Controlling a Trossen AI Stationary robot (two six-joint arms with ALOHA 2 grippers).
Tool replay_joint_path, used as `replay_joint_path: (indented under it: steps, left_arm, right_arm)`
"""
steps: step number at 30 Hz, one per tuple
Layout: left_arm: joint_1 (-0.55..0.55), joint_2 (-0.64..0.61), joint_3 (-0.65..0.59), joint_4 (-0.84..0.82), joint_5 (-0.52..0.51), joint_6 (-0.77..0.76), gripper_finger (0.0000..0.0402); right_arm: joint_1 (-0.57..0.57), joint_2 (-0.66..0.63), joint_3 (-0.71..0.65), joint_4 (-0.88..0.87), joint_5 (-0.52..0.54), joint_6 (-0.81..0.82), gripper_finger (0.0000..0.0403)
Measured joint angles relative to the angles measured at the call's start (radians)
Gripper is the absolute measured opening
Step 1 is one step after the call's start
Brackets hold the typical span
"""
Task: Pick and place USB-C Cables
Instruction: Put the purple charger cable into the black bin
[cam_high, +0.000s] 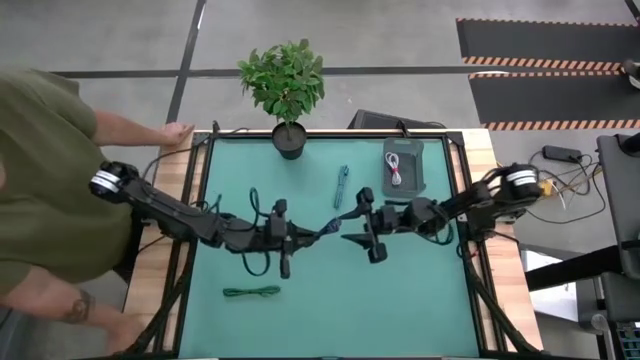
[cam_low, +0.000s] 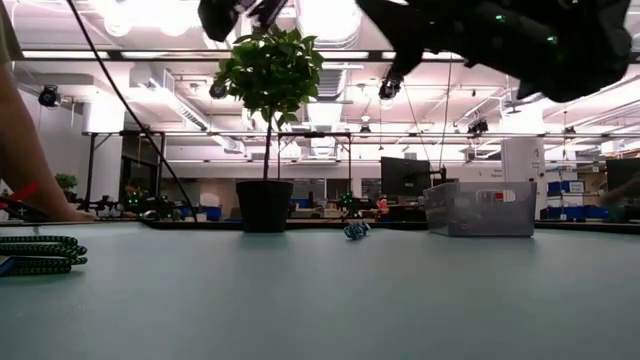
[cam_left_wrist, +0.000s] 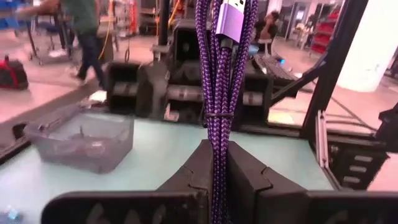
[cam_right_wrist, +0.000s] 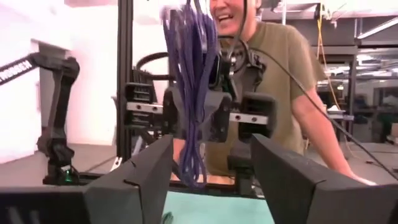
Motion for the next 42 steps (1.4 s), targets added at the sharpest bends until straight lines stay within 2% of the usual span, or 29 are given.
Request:
replay_joint_path:
  steps: [6,14,18,24,29,33,37,42]
  left_arm:
    - [0.004,0.07,0.004,0.095,0.0,0.052,0.001]
    - [0.016,0.096,0.003,0.122,-0.016,0.052,0.001]
    - [0.018,0.091,0.003,0.122,-0.023,0.064,0.001]
    - [0.022,0.085,0.003,0.119,-0.027,0.084,0.0022]
    - [0.023,0.084,0.003,0.113,-0.029,0.105,0.0039]
    - [0.025,0.074,0.002,0.087,-0.032,0.122,0.0059]
    - [0.03,0.062,0.001,0.066,-0.031,0.153,0.0098]
    - [0.045,0.02,0.003,-0.026,-0.02,0.165,0.0158]
  right_arm:
    - [0.014,0.108,0.109,0.019,-0.057,-0.032,0.0221]
    - [0.017,0.139,0.194,0.017,-0.073,-0.073,0.0202]
    - [0.019,0.129,0.199,0.01,-0.07,-0.077,0.0162]
    - [0.018,0.126,0.199,0.011,-0.026,-0.073,0.0039]
    - [0.013,0.116,0.198,-0.008,-0.015,-0.086,0.0029]
    - [0.0,0.066,0.206,-0.141,-0.002,-0.087,0.0029]
    - [-0.011,-0.003,0.219,-0.327,0.011,-0.088,0.0029]
    - [-0.02,-0.126,0.249,-0.699,0.09,-0.093,0.0028]
